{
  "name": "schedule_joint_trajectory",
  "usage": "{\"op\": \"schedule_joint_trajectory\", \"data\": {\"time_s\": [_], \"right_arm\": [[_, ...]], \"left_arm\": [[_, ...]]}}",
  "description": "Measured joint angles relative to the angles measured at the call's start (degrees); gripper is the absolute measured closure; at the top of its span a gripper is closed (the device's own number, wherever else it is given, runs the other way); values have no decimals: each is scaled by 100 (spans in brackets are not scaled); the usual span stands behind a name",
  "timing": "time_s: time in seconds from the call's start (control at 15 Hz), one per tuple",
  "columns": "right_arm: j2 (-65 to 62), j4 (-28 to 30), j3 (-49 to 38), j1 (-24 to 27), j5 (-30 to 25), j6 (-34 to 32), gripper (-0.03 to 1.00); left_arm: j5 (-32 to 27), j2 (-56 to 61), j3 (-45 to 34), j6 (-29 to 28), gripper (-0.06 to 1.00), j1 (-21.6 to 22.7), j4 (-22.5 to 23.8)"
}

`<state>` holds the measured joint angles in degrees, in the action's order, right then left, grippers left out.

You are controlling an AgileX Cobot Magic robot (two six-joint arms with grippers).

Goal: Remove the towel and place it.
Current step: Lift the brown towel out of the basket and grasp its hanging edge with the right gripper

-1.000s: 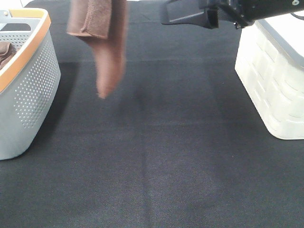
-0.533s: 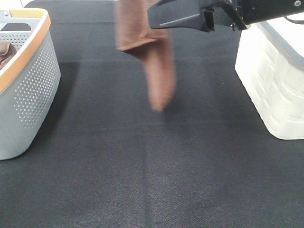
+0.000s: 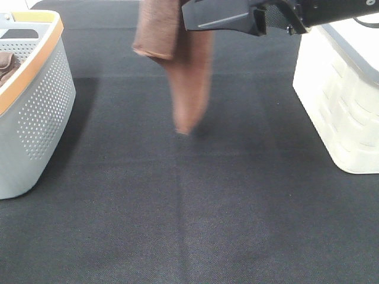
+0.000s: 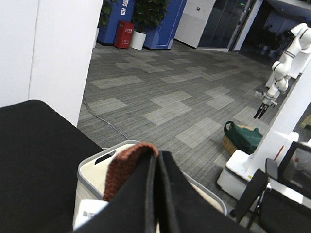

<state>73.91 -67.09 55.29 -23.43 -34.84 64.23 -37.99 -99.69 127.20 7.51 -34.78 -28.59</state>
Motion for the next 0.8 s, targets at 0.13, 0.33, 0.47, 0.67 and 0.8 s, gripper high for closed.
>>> {"op": "schedule_joint_trajectory", "data": {"time_s": [0.13, 0.33, 0.47, 0.67, 0.8], "right_arm": [[-74, 46, 0, 0, -6, 6, 23], [-355, 178, 0, 0, -52, -92, 23], [-350, 350, 0, 0, -46, -264, 23], [-206, 556, 0, 0, 126, -378, 23], [-34, 579, 0, 0, 201, -453, 23]], "left_arm": [[29, -57, 0, -86, 94, -103, 516], [-23, -195, 0, -441, 94, -115, 922], [-74, -235, 0, -470, 94, -115, 928], [-115, -355, 0, -476, 94, -115, 934], [-115, -476, 0, -567, 94, -115, 934]]}}
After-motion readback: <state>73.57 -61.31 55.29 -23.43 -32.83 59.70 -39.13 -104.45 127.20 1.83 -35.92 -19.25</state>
